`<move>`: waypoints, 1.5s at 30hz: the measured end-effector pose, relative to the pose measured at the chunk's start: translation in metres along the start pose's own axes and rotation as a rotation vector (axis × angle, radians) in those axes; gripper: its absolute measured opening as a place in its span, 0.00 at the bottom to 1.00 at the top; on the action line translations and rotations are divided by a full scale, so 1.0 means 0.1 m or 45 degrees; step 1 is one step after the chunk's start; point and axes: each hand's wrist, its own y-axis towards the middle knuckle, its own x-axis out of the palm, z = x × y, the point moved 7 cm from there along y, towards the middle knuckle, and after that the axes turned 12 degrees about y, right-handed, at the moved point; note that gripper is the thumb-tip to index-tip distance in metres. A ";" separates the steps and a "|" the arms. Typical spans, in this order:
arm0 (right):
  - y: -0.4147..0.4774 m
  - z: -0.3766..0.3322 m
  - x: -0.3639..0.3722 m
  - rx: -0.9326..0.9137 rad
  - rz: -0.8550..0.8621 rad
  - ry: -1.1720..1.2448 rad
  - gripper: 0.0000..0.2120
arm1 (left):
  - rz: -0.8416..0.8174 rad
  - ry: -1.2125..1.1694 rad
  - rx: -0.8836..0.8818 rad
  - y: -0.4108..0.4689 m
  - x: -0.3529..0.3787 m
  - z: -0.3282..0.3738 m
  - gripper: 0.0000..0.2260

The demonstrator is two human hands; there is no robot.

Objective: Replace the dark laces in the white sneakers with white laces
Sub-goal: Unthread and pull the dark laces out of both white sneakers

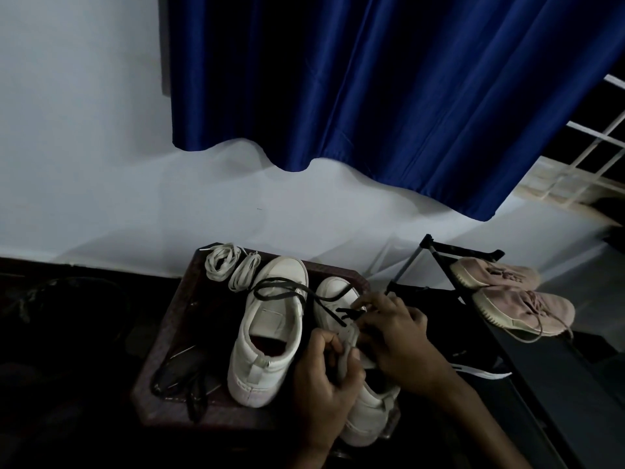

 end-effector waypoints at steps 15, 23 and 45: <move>0.08 -0.03 -0.09 0.108 -0.186 -0.122 0.10 | -0.054 0.023 0.007 -0.01 0.04 -0.04 0.10; -0.09 0.09 -0.47 0.036 -0.094 0.268 0.08 | -0.013 0.033 0.030 0.01 0.03 0.02 0.12; -0.45 -0.02 -0.47 0.108 -0.146 0.384 0.10 | 0.031 0.081 0.034 0.01 0.02 0.03 0.13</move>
